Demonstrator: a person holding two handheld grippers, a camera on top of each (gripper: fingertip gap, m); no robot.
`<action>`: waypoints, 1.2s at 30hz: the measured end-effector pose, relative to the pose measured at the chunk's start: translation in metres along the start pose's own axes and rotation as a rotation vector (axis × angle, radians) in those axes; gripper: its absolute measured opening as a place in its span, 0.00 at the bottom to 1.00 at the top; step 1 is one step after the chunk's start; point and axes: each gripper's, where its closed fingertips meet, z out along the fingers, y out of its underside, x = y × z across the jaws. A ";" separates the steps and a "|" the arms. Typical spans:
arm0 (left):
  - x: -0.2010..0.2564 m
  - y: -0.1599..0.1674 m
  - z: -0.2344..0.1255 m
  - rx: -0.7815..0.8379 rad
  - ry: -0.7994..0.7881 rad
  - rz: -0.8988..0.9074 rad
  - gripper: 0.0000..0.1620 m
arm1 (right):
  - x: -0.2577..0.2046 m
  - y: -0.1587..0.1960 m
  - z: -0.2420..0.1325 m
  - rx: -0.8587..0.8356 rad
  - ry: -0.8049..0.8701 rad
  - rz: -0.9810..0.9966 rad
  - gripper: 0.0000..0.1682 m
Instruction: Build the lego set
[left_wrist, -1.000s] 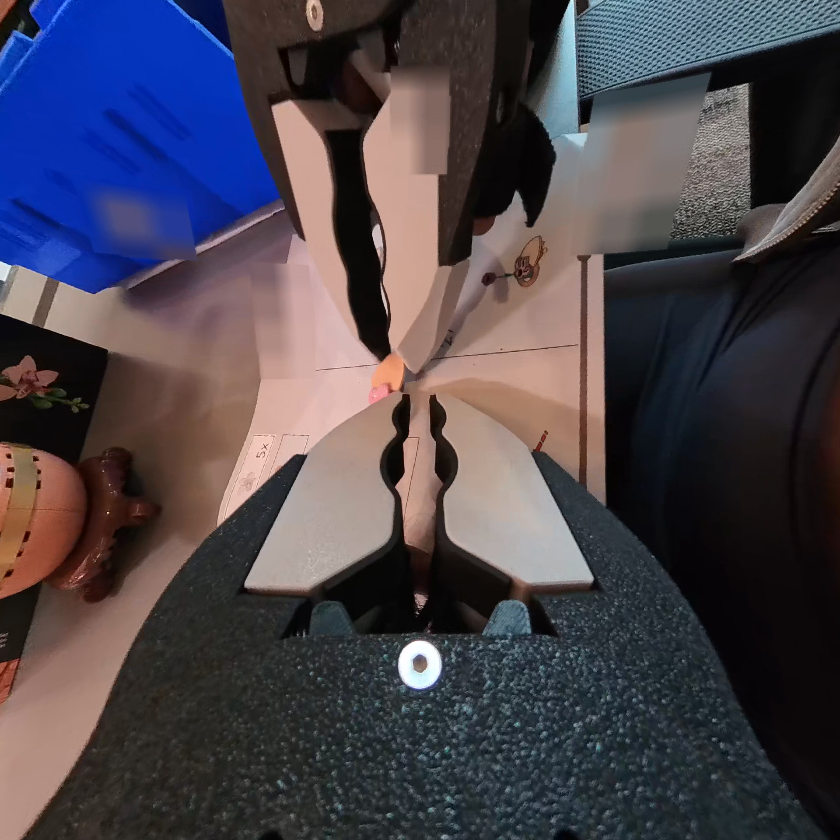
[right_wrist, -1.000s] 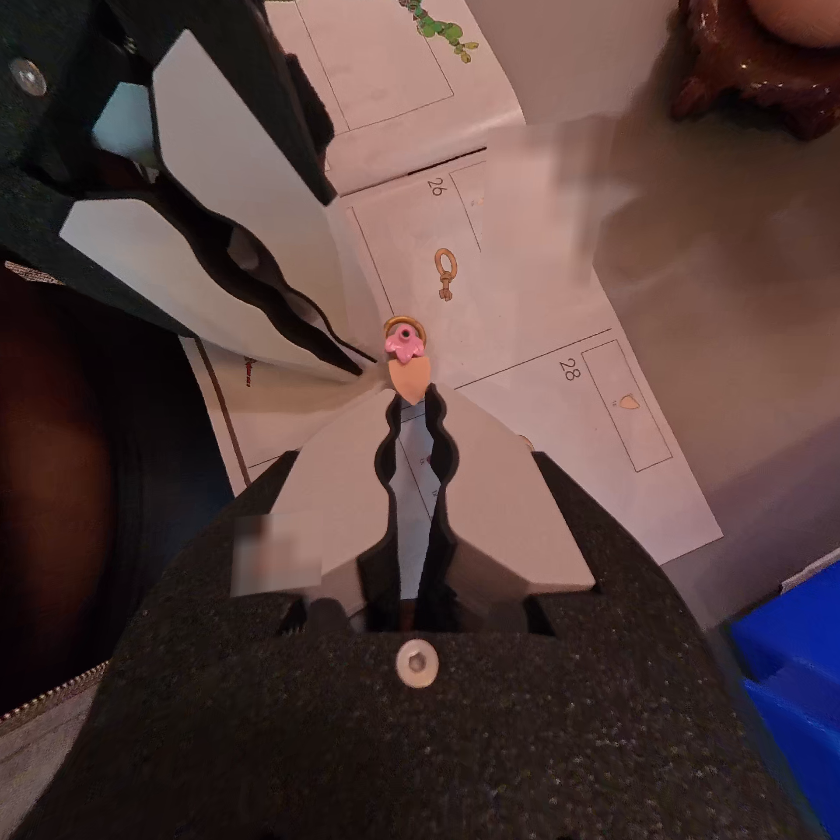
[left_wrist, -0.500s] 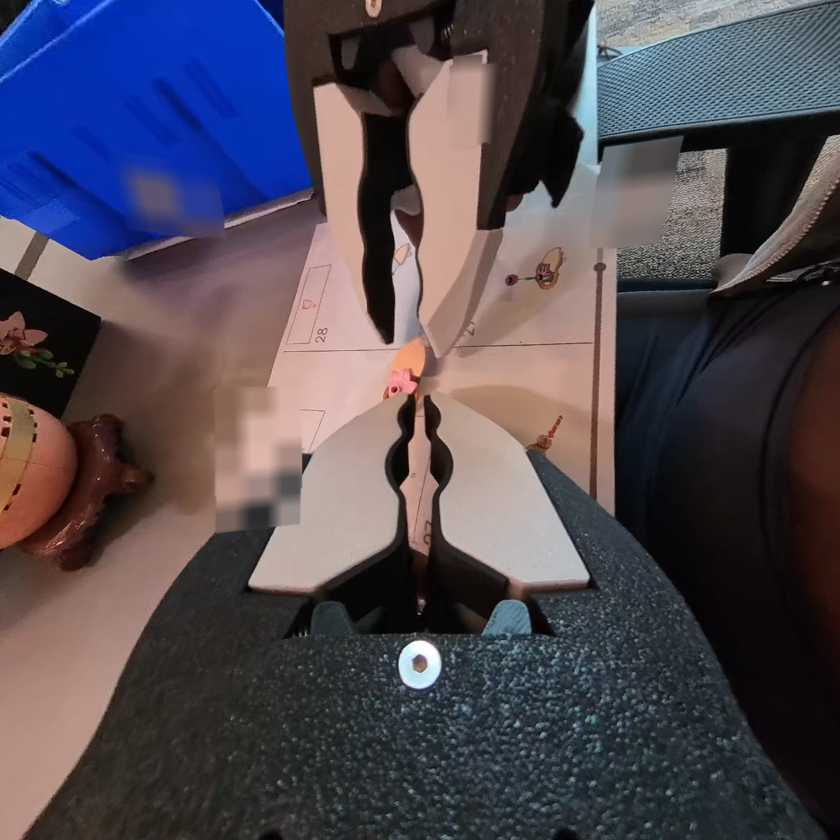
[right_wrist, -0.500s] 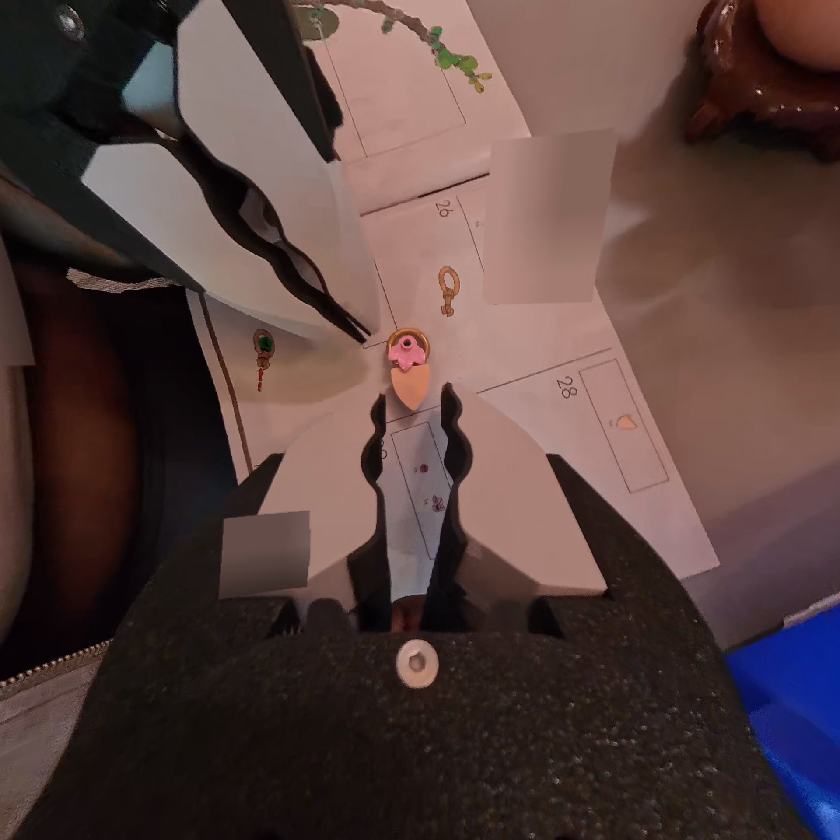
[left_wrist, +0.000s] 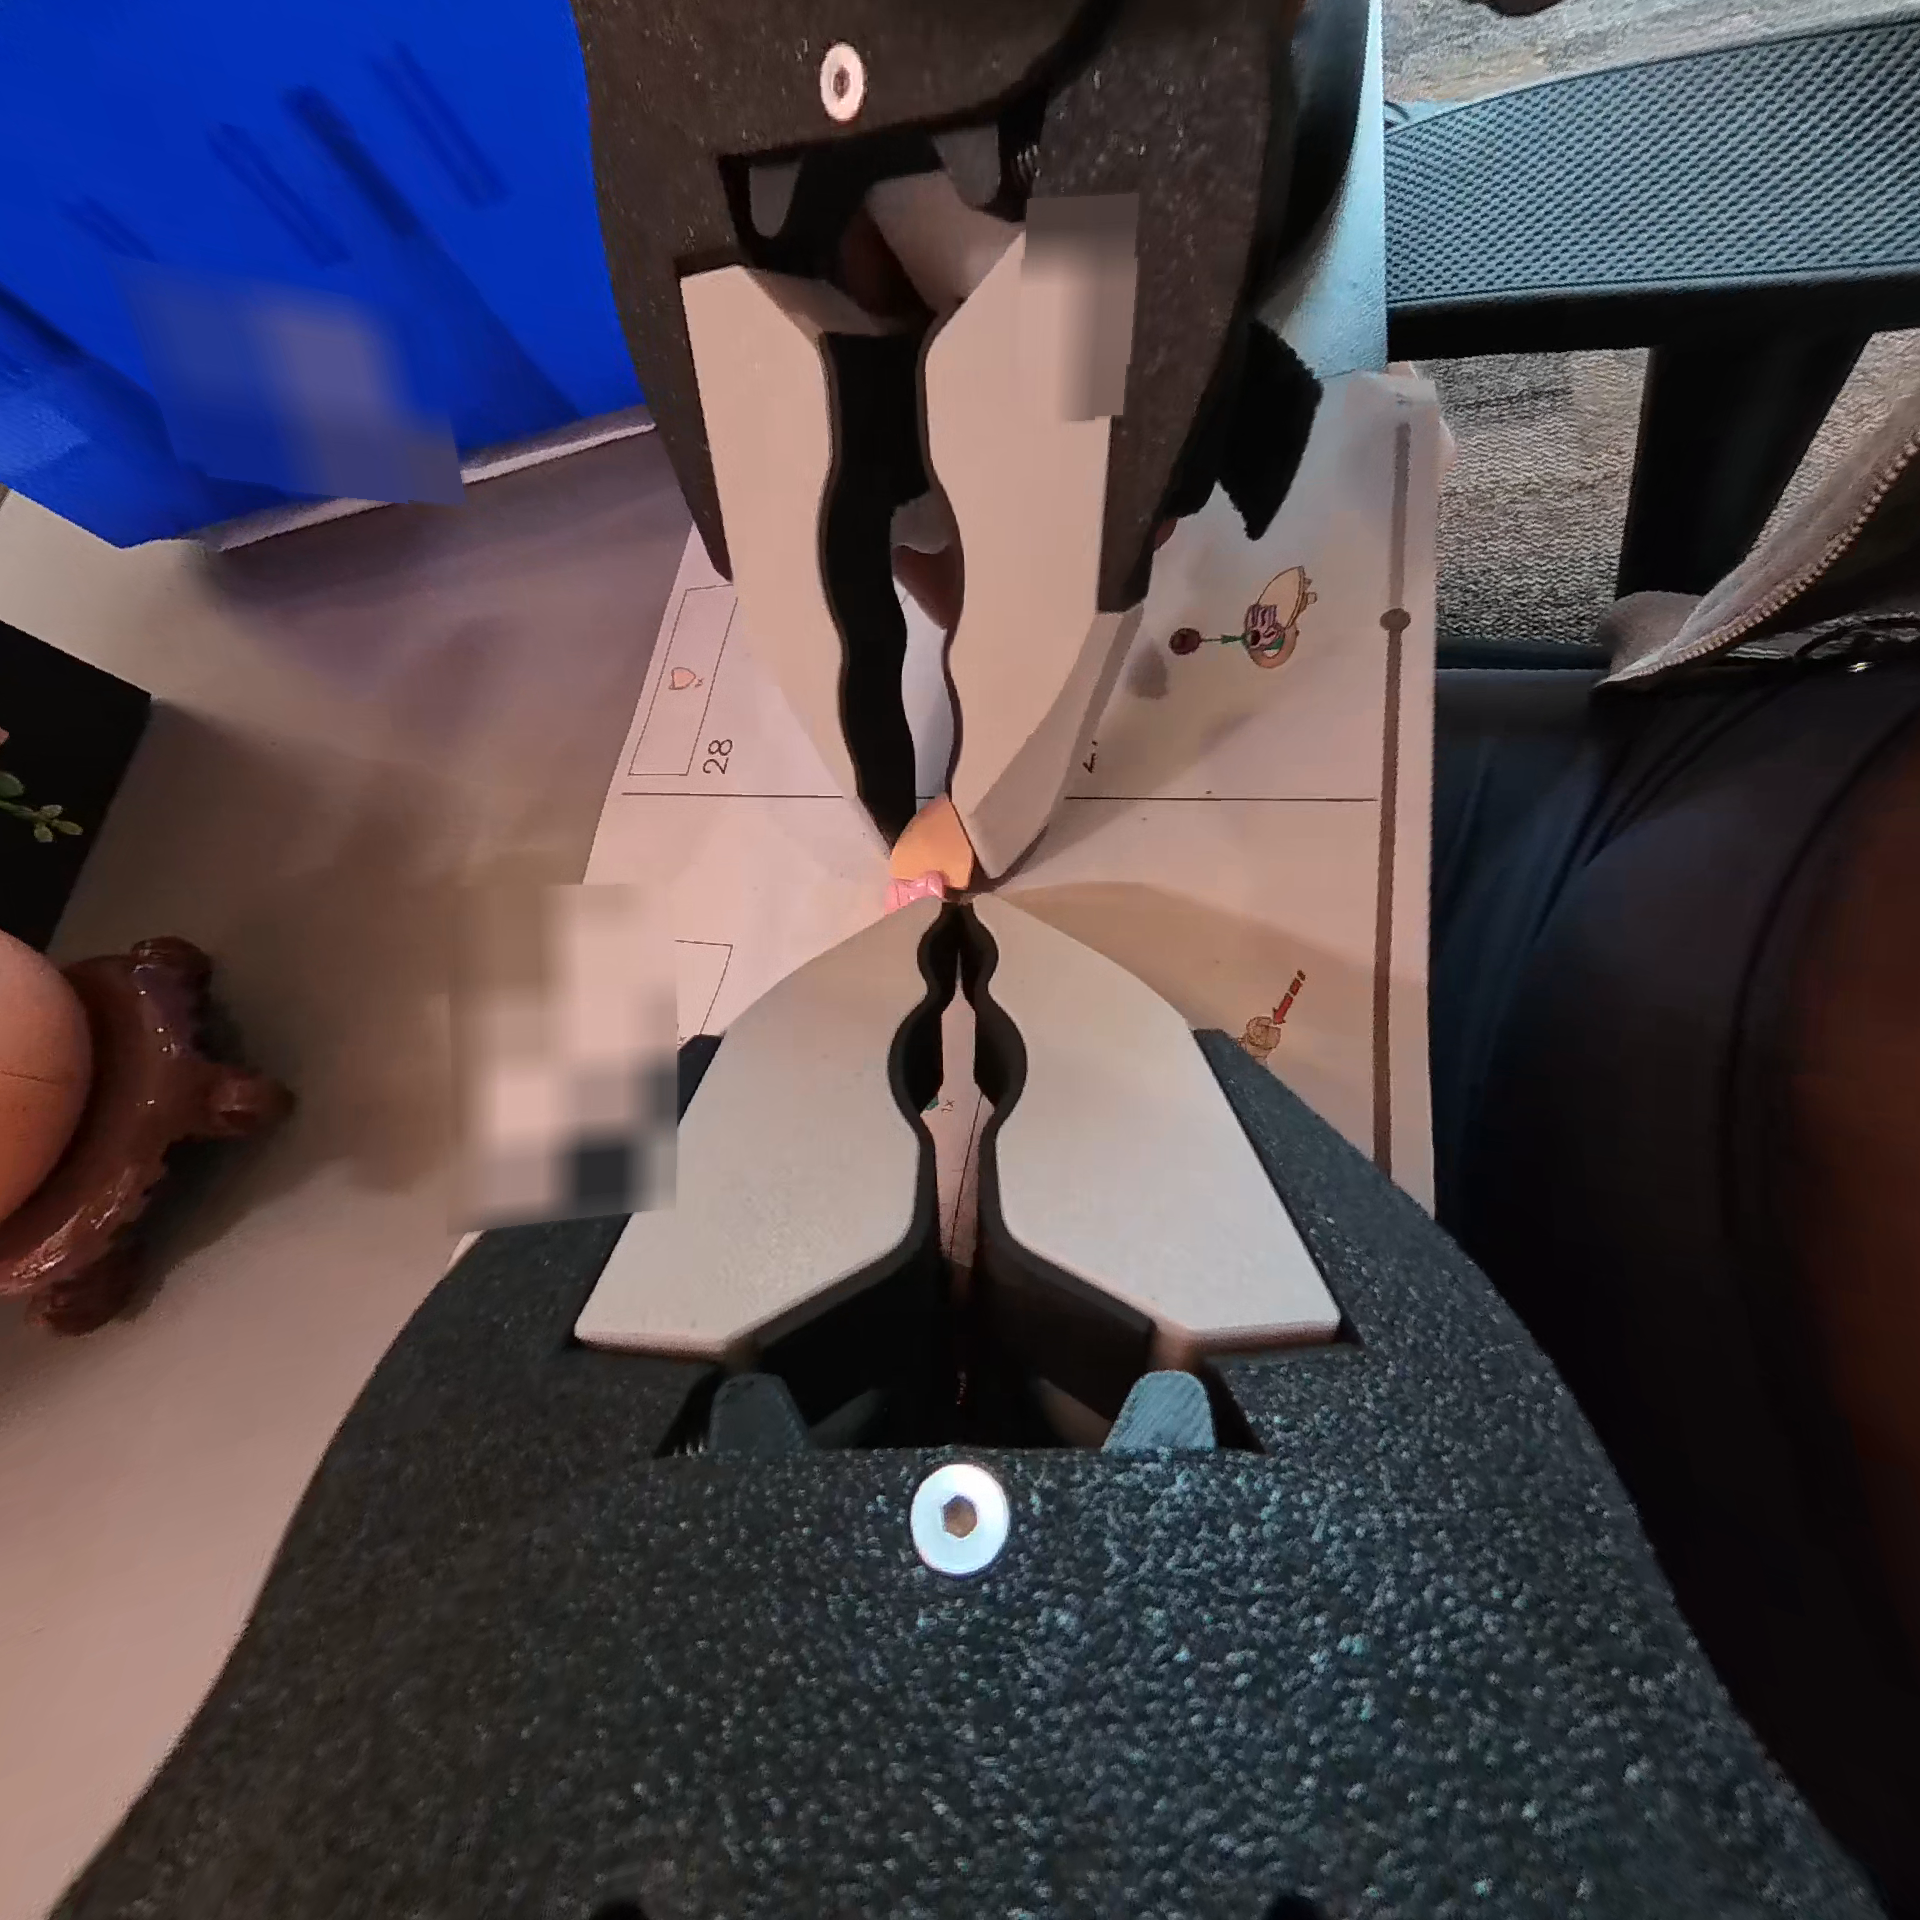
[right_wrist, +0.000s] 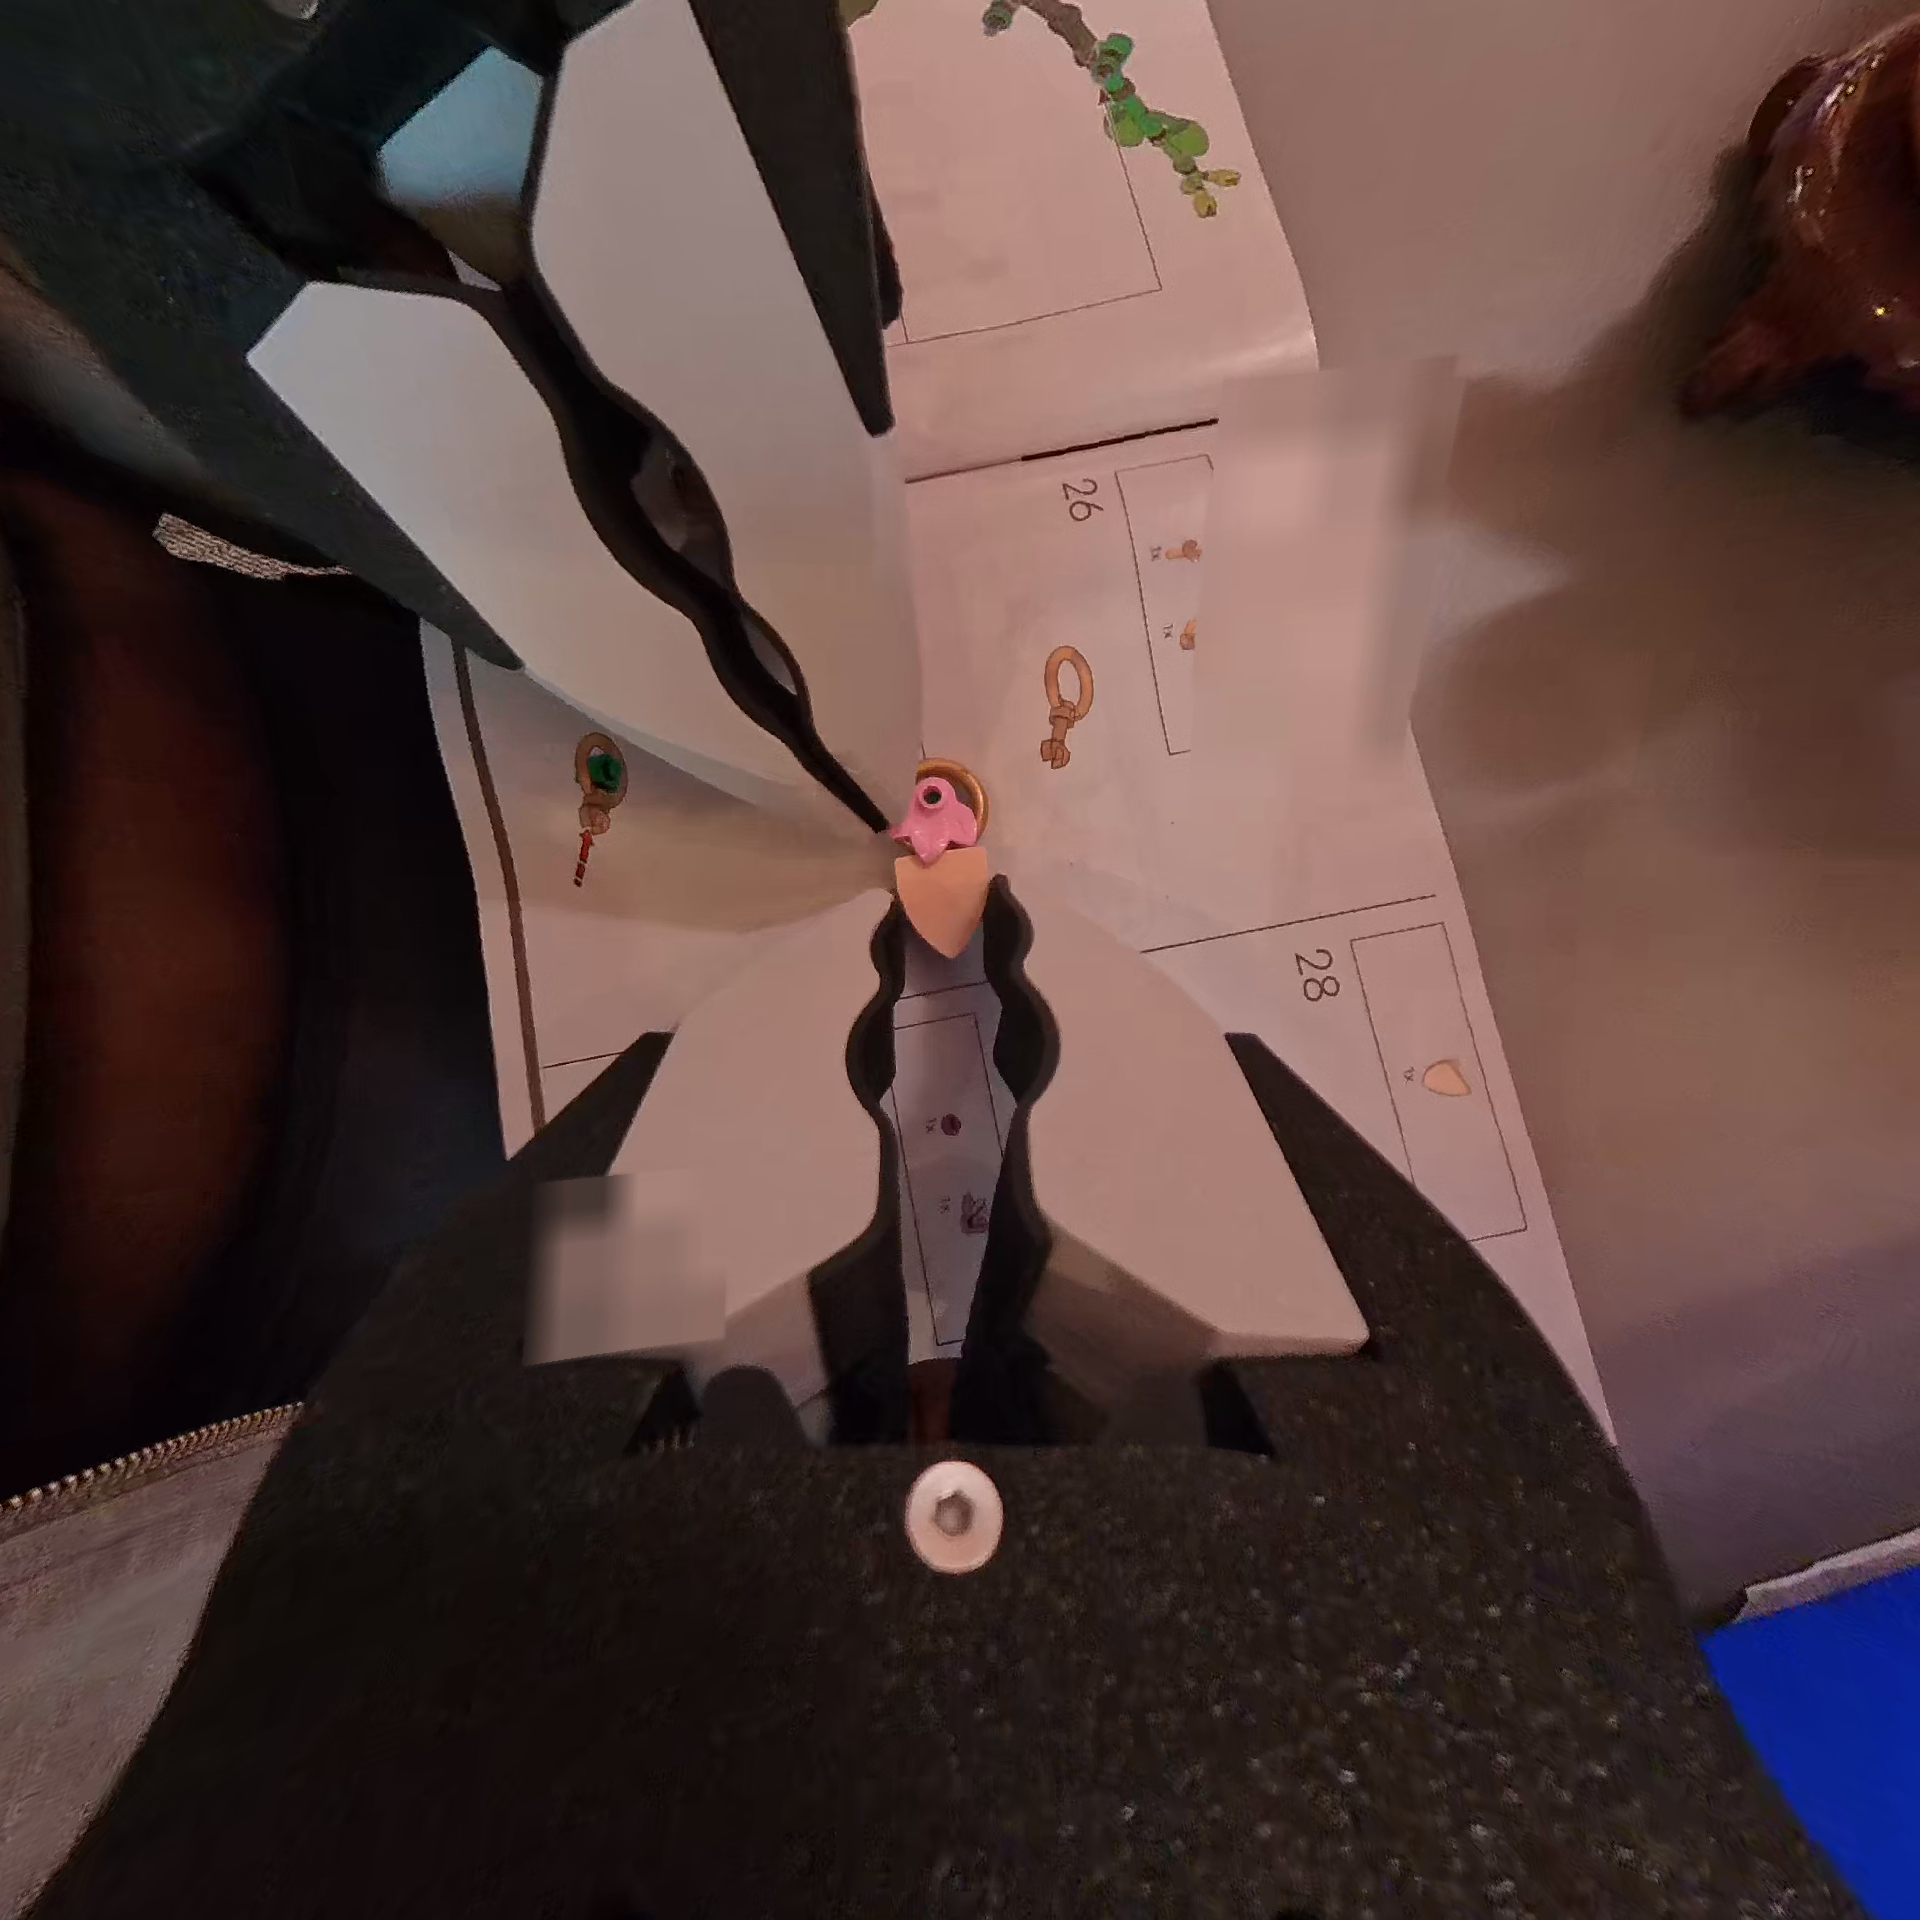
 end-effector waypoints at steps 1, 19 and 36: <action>0.000 0.000 0.000 0.001 0.004 -0.003 0.00 | 0.000 0.000 0.000 -0.003 -0.001 0.003 0.09; 0.005 0.007 0.002 -0.045 0.042 -0.008 0.00 | 0.001 -0.003 0.003 -0.013 0.011 -0.017 0.08; -0.003 0.009 -0.003 -0.032 0.033 -0.078 0.00 | 0.001 -0.003 0.002 -0.036 0.011 -0.042 0.08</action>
